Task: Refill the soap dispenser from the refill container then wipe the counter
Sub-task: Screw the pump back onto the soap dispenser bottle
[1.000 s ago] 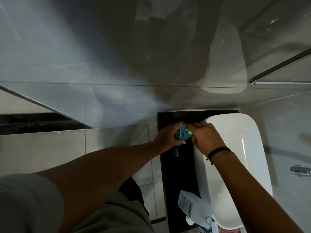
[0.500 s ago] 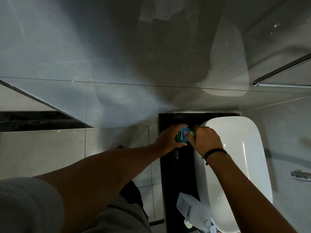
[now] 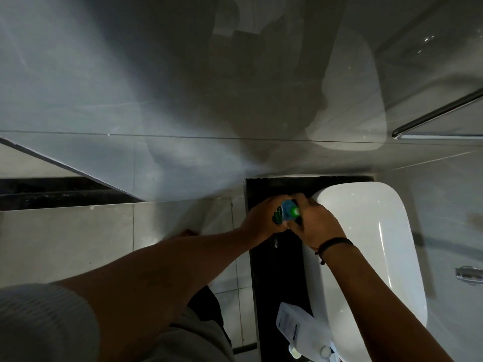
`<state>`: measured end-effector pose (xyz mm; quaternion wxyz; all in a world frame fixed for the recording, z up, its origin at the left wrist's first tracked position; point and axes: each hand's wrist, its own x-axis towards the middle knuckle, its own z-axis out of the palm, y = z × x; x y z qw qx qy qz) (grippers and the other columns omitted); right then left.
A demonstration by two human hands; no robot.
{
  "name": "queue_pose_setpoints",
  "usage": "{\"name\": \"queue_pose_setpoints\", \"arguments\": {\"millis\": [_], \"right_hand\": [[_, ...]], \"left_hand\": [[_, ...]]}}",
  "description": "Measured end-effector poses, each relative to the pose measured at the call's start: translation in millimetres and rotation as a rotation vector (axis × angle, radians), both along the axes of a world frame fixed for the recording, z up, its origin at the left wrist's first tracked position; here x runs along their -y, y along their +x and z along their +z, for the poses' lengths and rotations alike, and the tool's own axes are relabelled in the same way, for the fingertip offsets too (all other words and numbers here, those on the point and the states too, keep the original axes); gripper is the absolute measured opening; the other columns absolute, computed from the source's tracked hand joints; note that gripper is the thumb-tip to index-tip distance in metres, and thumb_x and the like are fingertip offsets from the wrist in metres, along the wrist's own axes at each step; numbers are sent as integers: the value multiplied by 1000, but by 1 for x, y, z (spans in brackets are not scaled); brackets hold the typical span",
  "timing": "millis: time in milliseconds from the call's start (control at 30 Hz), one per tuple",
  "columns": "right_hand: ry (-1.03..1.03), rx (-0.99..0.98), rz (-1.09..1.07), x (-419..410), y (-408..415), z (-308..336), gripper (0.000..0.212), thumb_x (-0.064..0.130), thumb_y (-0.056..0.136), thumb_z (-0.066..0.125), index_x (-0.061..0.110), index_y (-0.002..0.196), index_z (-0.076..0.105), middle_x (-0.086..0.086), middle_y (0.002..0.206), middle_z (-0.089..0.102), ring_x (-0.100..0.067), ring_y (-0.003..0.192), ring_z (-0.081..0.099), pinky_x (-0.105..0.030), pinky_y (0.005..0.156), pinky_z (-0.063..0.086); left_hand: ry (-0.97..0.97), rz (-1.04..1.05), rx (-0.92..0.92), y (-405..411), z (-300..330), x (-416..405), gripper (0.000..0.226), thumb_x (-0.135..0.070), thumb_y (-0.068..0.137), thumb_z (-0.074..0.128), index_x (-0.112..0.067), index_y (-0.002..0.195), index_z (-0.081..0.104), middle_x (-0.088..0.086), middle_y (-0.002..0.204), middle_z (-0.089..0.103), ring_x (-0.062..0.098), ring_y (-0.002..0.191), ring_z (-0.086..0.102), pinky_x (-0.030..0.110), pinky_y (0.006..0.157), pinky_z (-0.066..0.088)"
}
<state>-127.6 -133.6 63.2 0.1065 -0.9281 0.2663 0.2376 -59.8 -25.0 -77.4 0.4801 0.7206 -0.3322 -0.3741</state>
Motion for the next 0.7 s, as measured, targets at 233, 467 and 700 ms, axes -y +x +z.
{"name": "queue_pose_setpoints", "arguments": {"millis": [233, 467, 700], "right_hand": [[-68, 25, -33, 3, 9, -3, 34, 29, 97, 64, 6, 122, 58, -19, 107, 72, -38, 95, 70, -39, 76, 55], [119, 63, 102, 13, 2, 22, 65, 9, 84, 76, 15, 143, 52, -15, 130, 57, -31, 111, 62, -29, 91, 51], [-20, -11, 250, 22, 10, 34, 30, 24, 99, 61, 13, 126, 69, -11, 122, 67, -29, 105, 67, -34, 89, 53]], "left_hand": [[-1, 45, -10, 1, 2, 3, 81, -33, 86, 86, -26, 155, 44, -1, 146, 59, 4, 126, 56, -1, 88, 37], [-6, 53, 7, 4, 2, 5, 84, -30, 82, 90, -20, 154, 49, 4, 146, 60, 17, 130, 60, 5, 98, 36], [-41, 50, -7, 6, 3, 4, 83, -30, 81, 91, -22, 152, 50, 2, 144, 61, 13, 127, 61, 13, 101, 46]]}}
